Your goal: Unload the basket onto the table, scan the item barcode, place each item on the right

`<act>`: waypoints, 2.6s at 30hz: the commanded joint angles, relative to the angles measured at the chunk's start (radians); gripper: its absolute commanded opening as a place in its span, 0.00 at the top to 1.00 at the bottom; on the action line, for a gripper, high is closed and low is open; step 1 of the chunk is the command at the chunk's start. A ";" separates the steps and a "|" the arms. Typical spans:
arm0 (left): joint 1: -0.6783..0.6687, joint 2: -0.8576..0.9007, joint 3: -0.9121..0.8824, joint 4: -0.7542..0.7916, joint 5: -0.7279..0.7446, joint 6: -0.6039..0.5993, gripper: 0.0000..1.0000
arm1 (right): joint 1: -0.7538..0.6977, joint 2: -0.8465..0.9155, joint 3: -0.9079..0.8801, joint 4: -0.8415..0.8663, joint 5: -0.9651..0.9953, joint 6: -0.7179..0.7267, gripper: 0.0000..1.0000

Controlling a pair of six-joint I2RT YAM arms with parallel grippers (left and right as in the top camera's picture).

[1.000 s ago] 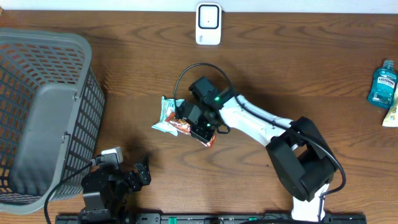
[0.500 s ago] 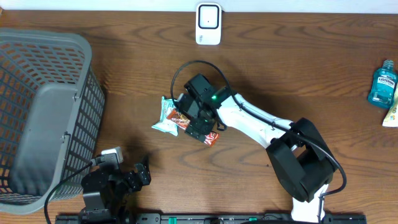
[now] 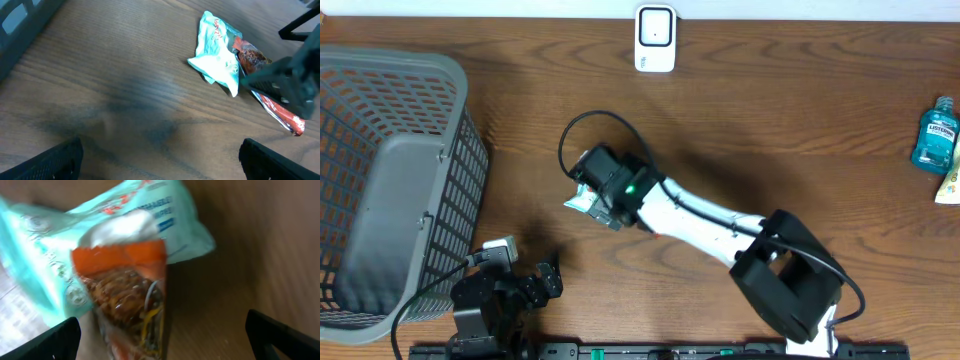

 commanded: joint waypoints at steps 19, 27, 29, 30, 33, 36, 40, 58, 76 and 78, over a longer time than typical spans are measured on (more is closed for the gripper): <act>0.004 -0.003 -0.006 -0.069 0.000 -0.002 0.02 | 0.153 0.010 -0.081 0.045 0.320 0.236 0.09; 0.004 -0.003 -0.006 -0.069 0.000 -0.002 0.02 | 0.143 0.066 -0.101 0.068 0.502 0.288 0.07; 0.004 -0.003 -0.006 -0.069 0.000 -0.002 0.02 | 0.143 0.097 -0.101 0.095 0.540 0.269 0.05; 0.004 -0.003 -0.006 -0.069 0.000 -0.002 0.02 | 0.143 0.115 -0.101 0.114 0.542 0.249 0.04; 0.004 -0.003 -0.006 -0.069 0.000 -0.002 0.02 | 0.142 0.171 -0.101 0.155 0.542 0.199 0.03; 0.004 -0.003 -0.006 -0.069 0.000 -0.002 0.02 | 0.137 0.219 -0.101 0.145 0.546 0.185 0.12; 0.004 -0.003 -0.006 -0.069 0.000 -0.002 0.02 | 0.137 0.233 -0.095 0.073 0.544 0.208 0.33; 0.004 -0.003 -0.006 -0.069 0.000 -0.002 0.02 | 0.060 0.215 0.190 -0.361 0.170 0.262 0.99; 0.004 -0.003 -0.006 -0.069 0.000 -0.002 0.02 | -0.151 0.173 0.399 -0.614 0.110 0.775 0.72; 0.004 -0.003 -0.006 -0.069 0.000 -0.002 0.02 | -0.193 0.173 0.399 -0.594 0.072 0.766 0.47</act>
